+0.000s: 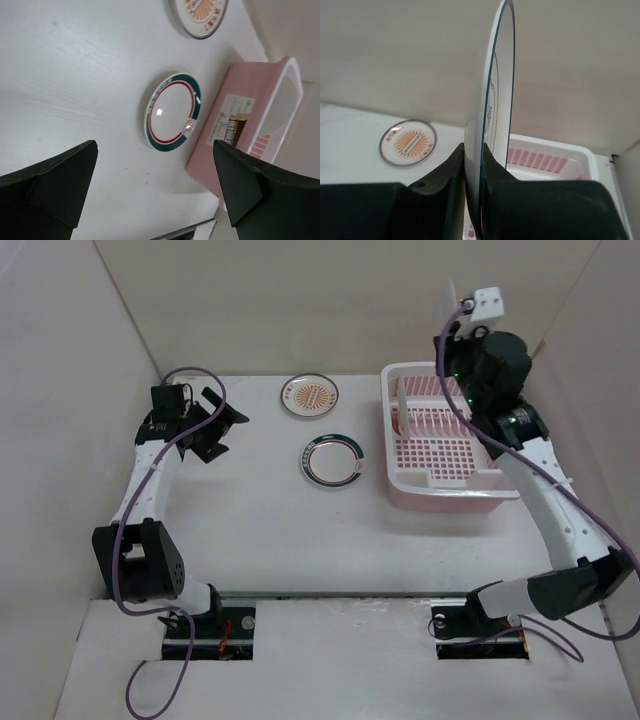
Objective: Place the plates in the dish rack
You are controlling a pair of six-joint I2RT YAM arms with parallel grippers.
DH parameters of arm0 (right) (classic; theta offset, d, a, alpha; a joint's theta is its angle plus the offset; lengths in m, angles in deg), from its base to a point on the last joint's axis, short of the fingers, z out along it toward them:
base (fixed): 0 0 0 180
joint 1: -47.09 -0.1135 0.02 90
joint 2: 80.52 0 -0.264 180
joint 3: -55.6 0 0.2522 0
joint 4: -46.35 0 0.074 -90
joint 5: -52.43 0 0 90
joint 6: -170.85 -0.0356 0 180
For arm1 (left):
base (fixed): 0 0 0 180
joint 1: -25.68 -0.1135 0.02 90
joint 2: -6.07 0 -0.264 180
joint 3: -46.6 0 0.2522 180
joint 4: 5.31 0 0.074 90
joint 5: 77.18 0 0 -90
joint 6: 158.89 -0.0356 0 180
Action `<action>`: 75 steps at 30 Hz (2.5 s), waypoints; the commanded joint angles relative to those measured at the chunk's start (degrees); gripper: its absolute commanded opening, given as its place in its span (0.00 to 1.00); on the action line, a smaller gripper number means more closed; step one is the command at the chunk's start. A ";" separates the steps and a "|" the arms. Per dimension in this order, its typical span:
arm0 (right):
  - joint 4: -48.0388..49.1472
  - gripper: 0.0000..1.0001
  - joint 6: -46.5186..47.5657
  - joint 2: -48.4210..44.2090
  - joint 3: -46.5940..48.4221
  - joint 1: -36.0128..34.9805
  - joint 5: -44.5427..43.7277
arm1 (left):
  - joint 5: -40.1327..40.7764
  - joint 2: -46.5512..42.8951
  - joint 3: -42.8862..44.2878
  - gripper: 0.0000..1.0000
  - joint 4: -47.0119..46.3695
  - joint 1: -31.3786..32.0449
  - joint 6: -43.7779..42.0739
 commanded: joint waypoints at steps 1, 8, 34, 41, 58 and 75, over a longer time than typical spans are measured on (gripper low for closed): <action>3.47 0.00 -5.62 -0.88 -2.30 5.18 6.59 | 2.31 -1.06 -3.09 1.00 -2.63 -0.10 -2.73; 3.47 0.00 -14.58 4.65 -6.53 17.94 19.15 | 2.32 0.69 -3.09 1.00 -2.63 -0.10 -2.73; 6.90 0.00 -14.86 17.05 -7.94 19.53 17.76 | 1.26 1.84 -3.00 1.00 -2.10 -0.10 -3.78; 6.90 0.00 -13.36 18.90 -7.41 19.53 16.61 | 0.21 1.84 -3.00 1.00 -2.63 -0.10 -3.26; 4.52 0.27 -13.36 22.94 -5.74 19.53 16.61 | 0.21 3.42 -3.00 1.00 -3.16 -0.10 -3.26; 1.10 1.00 -16.00 10.56 -4.51 19.53 8.98 | -7.43 8.68 -8.45 1.00 -18.43 3.05 -3.78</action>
